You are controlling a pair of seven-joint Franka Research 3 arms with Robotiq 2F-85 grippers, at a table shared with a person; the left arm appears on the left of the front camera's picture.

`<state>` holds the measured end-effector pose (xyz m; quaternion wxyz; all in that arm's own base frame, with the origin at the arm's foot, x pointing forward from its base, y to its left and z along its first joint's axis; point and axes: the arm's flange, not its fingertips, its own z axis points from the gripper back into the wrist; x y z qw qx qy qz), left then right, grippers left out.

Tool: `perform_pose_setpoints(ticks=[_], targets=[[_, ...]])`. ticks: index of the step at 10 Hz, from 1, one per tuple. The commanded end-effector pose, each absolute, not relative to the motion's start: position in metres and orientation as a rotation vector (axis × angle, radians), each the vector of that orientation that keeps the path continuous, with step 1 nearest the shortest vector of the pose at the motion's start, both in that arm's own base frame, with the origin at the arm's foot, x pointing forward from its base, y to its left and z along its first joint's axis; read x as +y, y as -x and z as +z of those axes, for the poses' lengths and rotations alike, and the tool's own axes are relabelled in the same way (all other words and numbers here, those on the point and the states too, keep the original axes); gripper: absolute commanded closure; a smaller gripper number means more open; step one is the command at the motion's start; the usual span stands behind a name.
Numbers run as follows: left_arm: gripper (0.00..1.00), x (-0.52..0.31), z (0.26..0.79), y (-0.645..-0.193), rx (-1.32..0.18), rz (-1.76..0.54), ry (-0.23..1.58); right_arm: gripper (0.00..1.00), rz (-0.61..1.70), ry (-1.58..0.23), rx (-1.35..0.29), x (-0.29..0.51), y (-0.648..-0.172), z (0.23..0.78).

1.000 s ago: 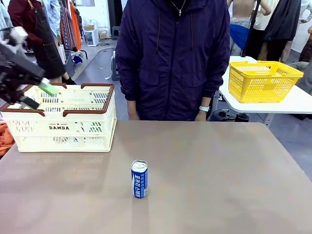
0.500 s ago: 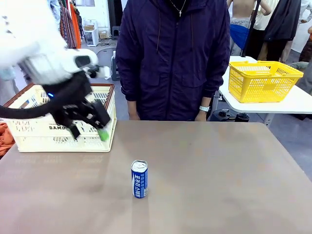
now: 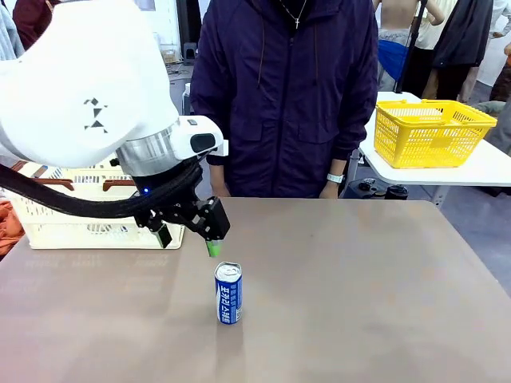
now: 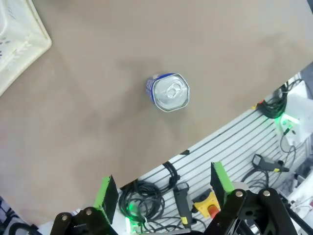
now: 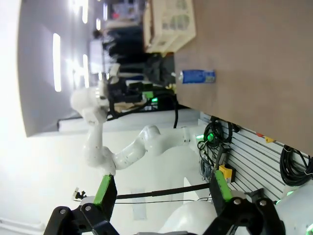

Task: Place the drinks into the Shopping basket.
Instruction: Pick up one drink and place it into the Shopping basket.

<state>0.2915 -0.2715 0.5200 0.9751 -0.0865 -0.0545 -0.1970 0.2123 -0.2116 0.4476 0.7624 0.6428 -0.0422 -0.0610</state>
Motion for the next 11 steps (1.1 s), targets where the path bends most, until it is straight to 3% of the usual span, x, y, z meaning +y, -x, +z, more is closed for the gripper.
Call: perform_pose_setpoints(ticks=[1, 6, 11], targets=[[0.00, -0.260, 0.529, -0.288, -0.114, -0.393, 0.169, 0.00, -0.135, -1.408, -0.094, -0.213, -0.212, 0.453], [0.00, -0.307, 0.473, -0.289, -0.156, -0.096, 0.140, 0.00, -0.135, -1.408, -0.094, -0.213, -0.212, 0.453], [0.00, -0.331, 0.430, -0.312, -0.198, -0.097, 0.142, 0.00, -0.135, -1.408, -0.094, -0.213, -0.212, 0.453]])
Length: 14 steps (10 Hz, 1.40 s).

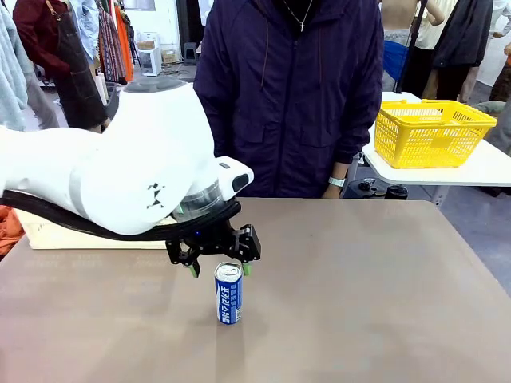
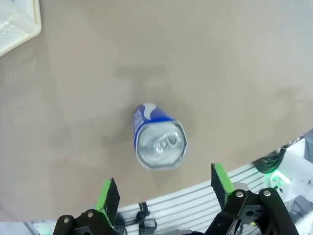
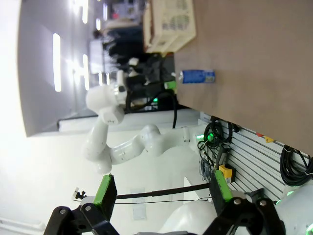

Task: Place the drinks into the Shopping basket.
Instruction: Pick up one drink and place it into the Shopping basket.

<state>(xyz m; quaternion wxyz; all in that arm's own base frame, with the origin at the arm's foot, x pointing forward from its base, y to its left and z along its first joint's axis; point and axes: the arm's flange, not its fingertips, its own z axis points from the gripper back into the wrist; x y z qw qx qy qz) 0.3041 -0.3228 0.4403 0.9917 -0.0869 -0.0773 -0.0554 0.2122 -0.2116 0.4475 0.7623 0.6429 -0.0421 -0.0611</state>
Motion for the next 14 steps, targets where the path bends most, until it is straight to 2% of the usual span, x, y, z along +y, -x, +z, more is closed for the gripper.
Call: perform_pose_setpoints(ticks=[1, 5, 10, 11, 12, 13, 14], targets=[[0.00, -0.336, 0.423, -0.320, -0.210, -0.112, 0.112, 0.00, -0.135, -1.408, -0.094, -0.213, -0.212, 0.453], [0.00, -0.345, 0.397, -0.341, -0.184, -0.137, 0.086, 0.00, -0.135, -1.408, -0.094, -0.213, -0.212, 0.453], [0.00, -0.352, 0.391, -0.352, -0.160, -0.141, 0.072, 0.00, -0.135, -1.408, -0.094, -0.213, -0.212, 0.453], [0.21, -0.352, 0.391, -0.351, -0.142, -0.146, 0.046, 0.00, -0.135, -1.408, -0.094, -0.213, -0.212, 0.453], [0.78, -0.352, 0.391, -0.349, -0.124, -0.148, 0.043, 0.00, -0.135, -1.408, -0.094, -0.213, -0.212, 0.453], [1.00, -0.352, 0.392, -0.346, -0.128, -0.153, 0.041, 0.00, -0.135, -1.408, -0.094, -0.213, -0.212, 0.453], [1.00, -0.353, 0.391, -0.346, -0.119, -0.153, 0.030, 0.00, -0.135, -1.408, -0.094, -0.213, -0.212, 0.453]])
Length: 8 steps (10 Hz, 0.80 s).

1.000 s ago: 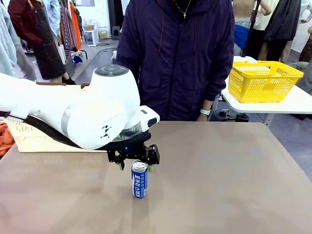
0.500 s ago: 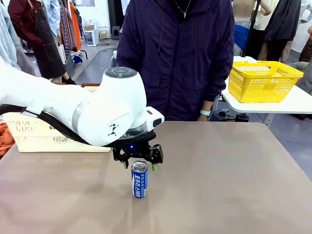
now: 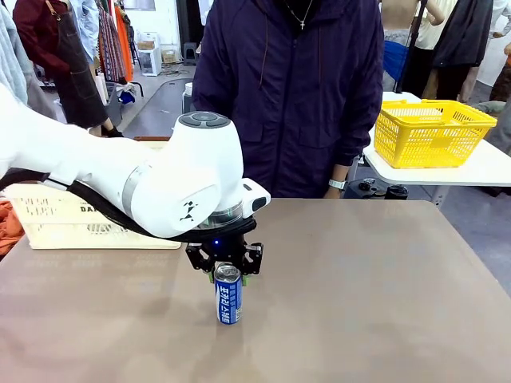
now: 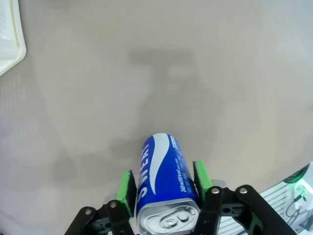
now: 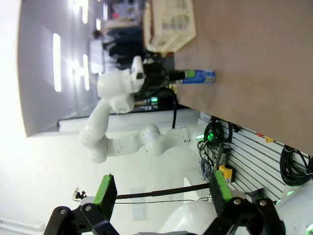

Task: Place the drinks into the Shopping basket.
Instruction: Pick up one drink and place it into the Shopping basket.

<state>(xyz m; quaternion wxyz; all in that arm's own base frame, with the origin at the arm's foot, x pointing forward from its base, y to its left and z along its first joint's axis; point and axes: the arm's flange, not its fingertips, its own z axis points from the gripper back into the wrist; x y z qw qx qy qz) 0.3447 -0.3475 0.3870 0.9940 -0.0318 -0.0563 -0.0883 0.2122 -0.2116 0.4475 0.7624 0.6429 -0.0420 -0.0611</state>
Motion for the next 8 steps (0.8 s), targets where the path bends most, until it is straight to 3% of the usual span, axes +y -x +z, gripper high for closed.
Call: perform_pose_setpoints(ticks=[1, 6, 8], targets=[[1.00, -0.353, 0.389, -0.346, -0.111, -0.157, 0.027, 0.00, -0.135, -1.408, -0.094, -0.213, -0.212, 0.453], [1.00, -0.354, 0.400, -0.341, -0.094, -0.139, 0.026, 0.00, -0.135, -1.408, -0.094, -0.213, -0.212, 0.453], [1.00, -0.338, 0.438, -0.345, -0.106, -0.140, 0.026, 0.00, -0.135, -1.408, -0.094, -0.213, -0.212, 0.453]])
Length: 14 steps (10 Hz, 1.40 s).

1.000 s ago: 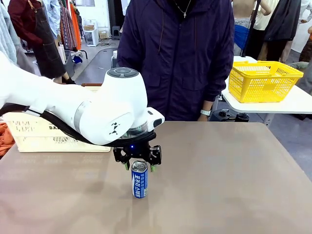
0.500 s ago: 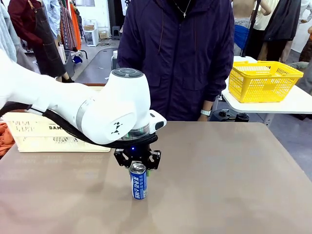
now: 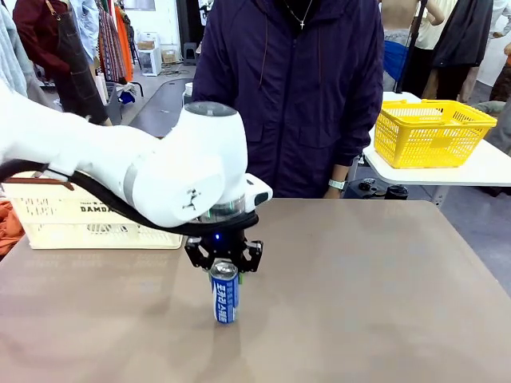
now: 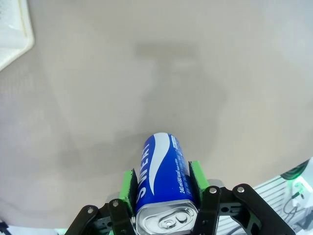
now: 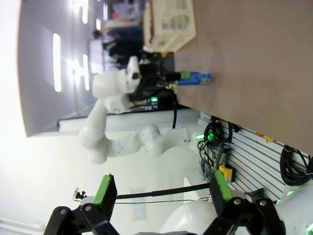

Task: Place the drinks into the Shopping basket.
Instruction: Pick up one drink and place it into the Shopping basket.

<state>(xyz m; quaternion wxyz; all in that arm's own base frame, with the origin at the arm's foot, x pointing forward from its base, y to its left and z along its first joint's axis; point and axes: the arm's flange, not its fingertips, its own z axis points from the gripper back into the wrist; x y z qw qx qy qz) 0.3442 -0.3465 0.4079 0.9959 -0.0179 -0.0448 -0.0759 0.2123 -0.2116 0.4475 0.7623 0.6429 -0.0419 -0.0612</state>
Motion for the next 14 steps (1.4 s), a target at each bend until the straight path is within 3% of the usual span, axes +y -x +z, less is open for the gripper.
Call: perform_pose_setpoints(ticks=[1, 4, 7, 8, 9, 14], targets=[[1.00, -0.323, 0.469, -0.352, -0.137, -0.131, 0.014, 0.00, -0.135, -1.408, -0.094, -0.213, -0.212, 0.453], [1.00, -0.261, 0.555, -0.382, -0.163, -0.123, -0.002, 0.00, -0.135, -1.408, -0.094, -0.213, -0.212, 0.453], [1.00, -0.196, 0.596, -0.371, -0.155, -0.209, -0.021, 0.00, -0.135, -1.408, -0.094, -0.213, -0.212, 0.453], [1.00, -0.176, 0.600, -0.353, -0.137, -0.110, -0.015, 0.00, -0.135, -1.408, -0.094, -0.213, -0.212, 0.453], [1.00, -0.209, 0.592, -0.380, -0.136, -0.185, 0.000, 0.00, -0.135, -1.408, -0.094, -0.213, -0.212, 0.453], [1.00, -0.209, 0.592, -0.380, -0.136, -0.185, 0.000, 0.00, -0.135, -1.408, -0.094, -0.213, -0.212, 0.453]])
